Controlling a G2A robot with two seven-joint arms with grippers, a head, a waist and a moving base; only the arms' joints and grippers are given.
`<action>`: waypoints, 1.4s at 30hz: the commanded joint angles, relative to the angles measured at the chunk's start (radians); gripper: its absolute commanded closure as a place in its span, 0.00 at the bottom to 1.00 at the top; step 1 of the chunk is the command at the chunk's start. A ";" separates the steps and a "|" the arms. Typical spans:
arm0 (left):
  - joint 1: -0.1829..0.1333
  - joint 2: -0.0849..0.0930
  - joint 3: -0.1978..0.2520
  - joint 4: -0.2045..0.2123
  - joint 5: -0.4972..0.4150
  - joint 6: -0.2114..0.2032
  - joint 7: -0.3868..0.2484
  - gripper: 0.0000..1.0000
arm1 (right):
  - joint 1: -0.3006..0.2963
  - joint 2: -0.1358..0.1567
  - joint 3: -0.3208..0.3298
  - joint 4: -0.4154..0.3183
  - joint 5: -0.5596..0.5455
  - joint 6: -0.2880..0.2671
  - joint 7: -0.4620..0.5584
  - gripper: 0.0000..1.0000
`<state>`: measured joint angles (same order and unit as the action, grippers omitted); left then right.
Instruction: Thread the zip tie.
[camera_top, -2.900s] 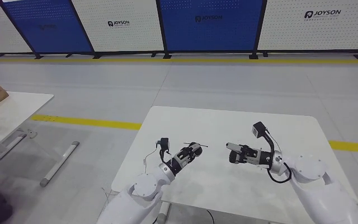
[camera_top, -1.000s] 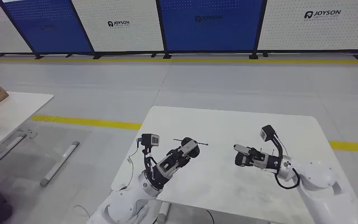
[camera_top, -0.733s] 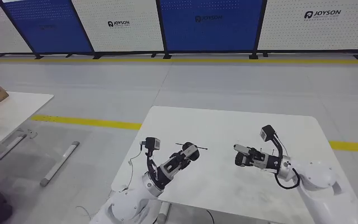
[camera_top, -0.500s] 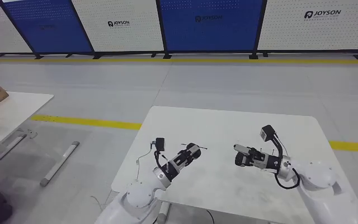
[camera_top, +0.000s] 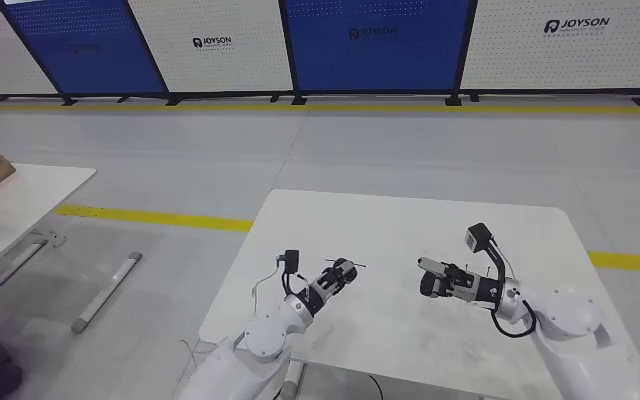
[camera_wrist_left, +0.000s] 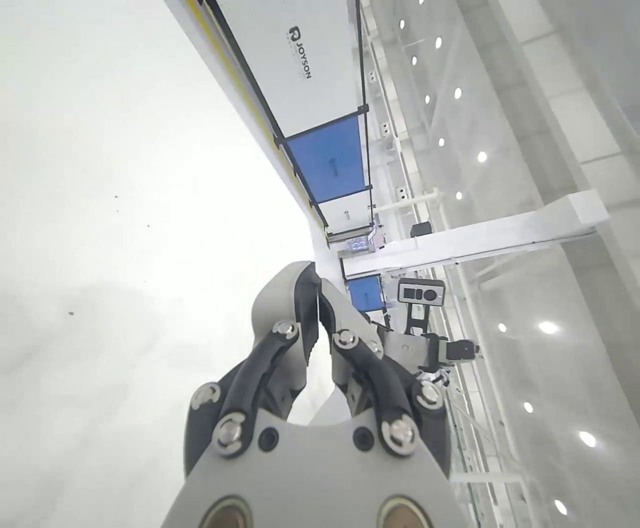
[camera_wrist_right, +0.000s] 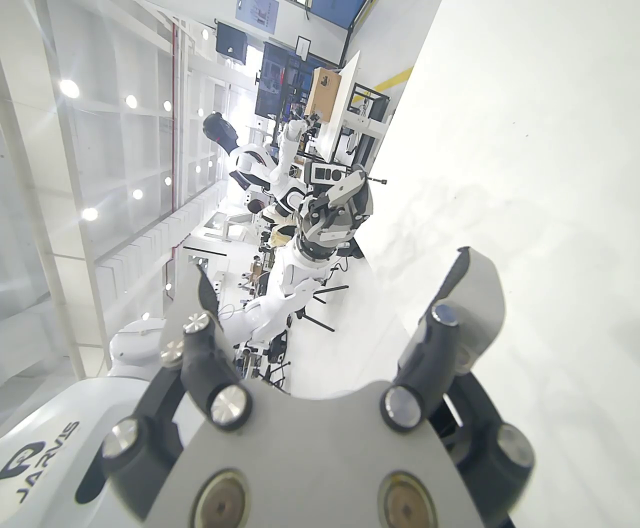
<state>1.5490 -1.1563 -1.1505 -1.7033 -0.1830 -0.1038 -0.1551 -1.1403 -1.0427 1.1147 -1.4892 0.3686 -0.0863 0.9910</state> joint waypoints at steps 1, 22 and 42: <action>0.021 0.005 -0.020 -0.032 -0.003 -0.037 -0.022 1.00 | 0.000 0.000 0.000 0.000 0.000 0.000 0.000 0.00; 0.369 0.037 -0.254 -0.520 0.006 -0.236 -0.219 1.00 | 0.000 0.000 0.000 0.000 0.000 0.000 0.000 0.00; 0.021 -0.010 0.023 -0.069 0.048 0.074 -0.119 1.00 | 0.000 0.000 0.000 0.000 0.000 0.000 0.000 0.00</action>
<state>1.5789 -1.1644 -1.1345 -1.7847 -0.1292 -0.0290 -0.2755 -1.1403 -1.0427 1.1147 -1.4892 0.3686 -0.0863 0.9910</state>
